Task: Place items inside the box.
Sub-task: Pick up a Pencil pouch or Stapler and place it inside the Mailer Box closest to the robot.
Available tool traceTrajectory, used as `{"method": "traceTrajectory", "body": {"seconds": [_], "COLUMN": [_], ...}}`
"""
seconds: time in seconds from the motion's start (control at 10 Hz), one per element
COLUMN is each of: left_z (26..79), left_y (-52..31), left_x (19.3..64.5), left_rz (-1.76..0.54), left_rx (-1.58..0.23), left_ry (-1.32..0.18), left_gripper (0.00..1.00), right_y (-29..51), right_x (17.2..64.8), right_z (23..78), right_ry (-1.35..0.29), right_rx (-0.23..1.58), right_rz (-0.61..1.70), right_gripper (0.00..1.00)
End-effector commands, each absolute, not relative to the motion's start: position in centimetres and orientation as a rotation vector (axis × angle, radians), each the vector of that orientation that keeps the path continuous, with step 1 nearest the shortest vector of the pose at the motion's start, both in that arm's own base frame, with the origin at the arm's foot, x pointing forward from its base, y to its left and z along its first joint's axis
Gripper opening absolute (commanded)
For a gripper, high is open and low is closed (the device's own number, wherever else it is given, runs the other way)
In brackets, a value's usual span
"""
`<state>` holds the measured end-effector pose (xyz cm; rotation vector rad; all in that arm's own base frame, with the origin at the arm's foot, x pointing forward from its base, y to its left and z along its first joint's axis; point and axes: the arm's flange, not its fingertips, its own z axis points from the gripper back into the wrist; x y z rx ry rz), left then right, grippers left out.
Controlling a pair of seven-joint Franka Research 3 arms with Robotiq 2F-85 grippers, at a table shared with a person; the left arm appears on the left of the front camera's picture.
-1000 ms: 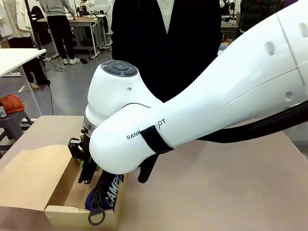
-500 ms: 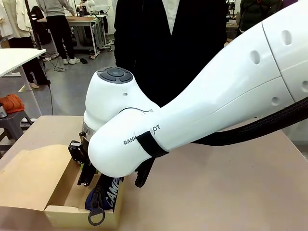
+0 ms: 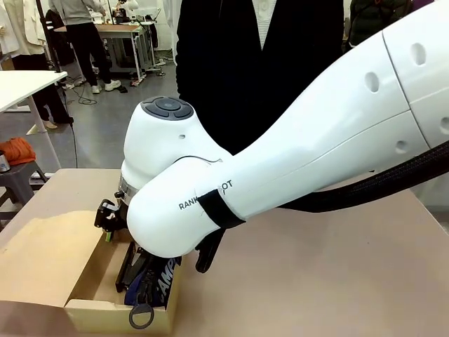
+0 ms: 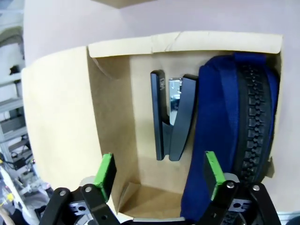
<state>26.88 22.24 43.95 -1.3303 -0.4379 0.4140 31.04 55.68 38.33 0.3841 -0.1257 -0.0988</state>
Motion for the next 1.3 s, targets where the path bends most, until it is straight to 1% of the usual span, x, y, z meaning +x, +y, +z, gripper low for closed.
{"method": "traceTrajectory", "body": {"seconds": [0.0, 0.2, 0.3, 0.4, 0.6, 0.7, 0.8, 1.0, 1.2], "left_z": [44.1, 44.1, 44.1, 44.1, 44.1, 44.1, 44.1, 44.1, 44.1], "left_y": [22.3, 22.3, 22.3, 22.3, 22.3, 22.3, 22.3, 22.3, 22.3], "left_x": [26.7, 26.7, 26.7, 26.7, 26.7, 26.7, 26.7, 26.7, 26.7], "left_rz": [0.397, 0.397, 0.397, 0.397, 0.397, 0.397, 0.397, 0.397, 0.397], "left_rx": [-1.340, -1.340, -1.340, -1.340, -1.340, -1.340, -1.340, -1.340, -1.340], "left_ry": [-0.450, -0.450, -0.450, -0.450, -0.450, -0.450, -0.450, -0.450, -0.450], "left_gripper": [1.00, 1.00, 1.00, 1.00, 1.00, 1.00, 1.00, 1.00, 1.00], "right_y": [55.0, 54.6, 54.1, 51.5, 42.4, 37.6, 33.1, 27.1, 21.5], "right_x": [31.2, 31.3, 31.6, 32.2, 33.6, 33.5, 33.1, 31.9, 31.1], "right_z": [38.8, 39.2, 39.7, 41.4, 45.3, 46.7, 47.4, 46.8, 45.1], "right_ry": [-0.112, -0.104, -0.078, -0.012, 0.105, 0.128, 0.116, 0.104, 0.160], "right_rx": [0.433, 0.459, 0.494, 0.598, 0.694, 0.782, 0.844, 0.902, 1.074], "right_rz": [-0.085, -0.072, -0.021, 0.054, 0.102, 0.112, 0.071, 0.012, 0.034], "right_gripper": [1.00, 1.00, 1.00, 1.00, 1.00, 1.00, 1.00, 1.00, 1.00]}}
